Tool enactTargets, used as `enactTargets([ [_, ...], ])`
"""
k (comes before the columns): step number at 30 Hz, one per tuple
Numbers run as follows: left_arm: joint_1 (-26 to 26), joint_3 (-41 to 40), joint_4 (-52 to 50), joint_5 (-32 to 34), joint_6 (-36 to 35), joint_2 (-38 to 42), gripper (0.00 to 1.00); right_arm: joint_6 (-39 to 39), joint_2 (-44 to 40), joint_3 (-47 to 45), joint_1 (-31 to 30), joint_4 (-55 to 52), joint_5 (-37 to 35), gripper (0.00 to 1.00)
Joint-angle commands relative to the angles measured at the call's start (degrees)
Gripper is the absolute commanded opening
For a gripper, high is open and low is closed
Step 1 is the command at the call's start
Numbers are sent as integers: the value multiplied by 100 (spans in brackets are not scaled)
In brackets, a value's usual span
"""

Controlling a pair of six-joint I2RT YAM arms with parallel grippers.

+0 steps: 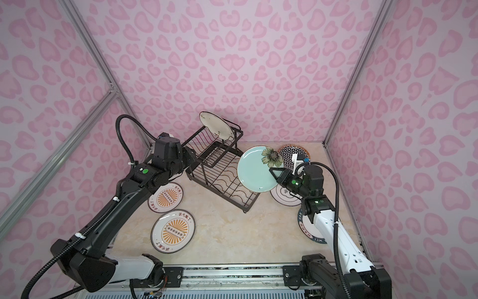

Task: Load plates into a dish rack
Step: Rotate the dish rack at the top-center of the table.

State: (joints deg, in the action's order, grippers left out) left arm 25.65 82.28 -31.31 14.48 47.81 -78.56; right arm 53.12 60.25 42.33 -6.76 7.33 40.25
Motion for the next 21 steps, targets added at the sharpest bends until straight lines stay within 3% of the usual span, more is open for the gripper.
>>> enactTargets([
  [1, -24, 194, -87, 290, 4, -190, 45, 31, -54, -53, -1, 524, 192, 0],
  [14, -27, 789, -310, 706, 138, -1020, 43, 79, -205, -268, 60, 518, 360, 0],
  [21, -33, 1079, -481, 828, 49, -1333, 37, 104, -241, -303, 114, 561, 421, 0],
])
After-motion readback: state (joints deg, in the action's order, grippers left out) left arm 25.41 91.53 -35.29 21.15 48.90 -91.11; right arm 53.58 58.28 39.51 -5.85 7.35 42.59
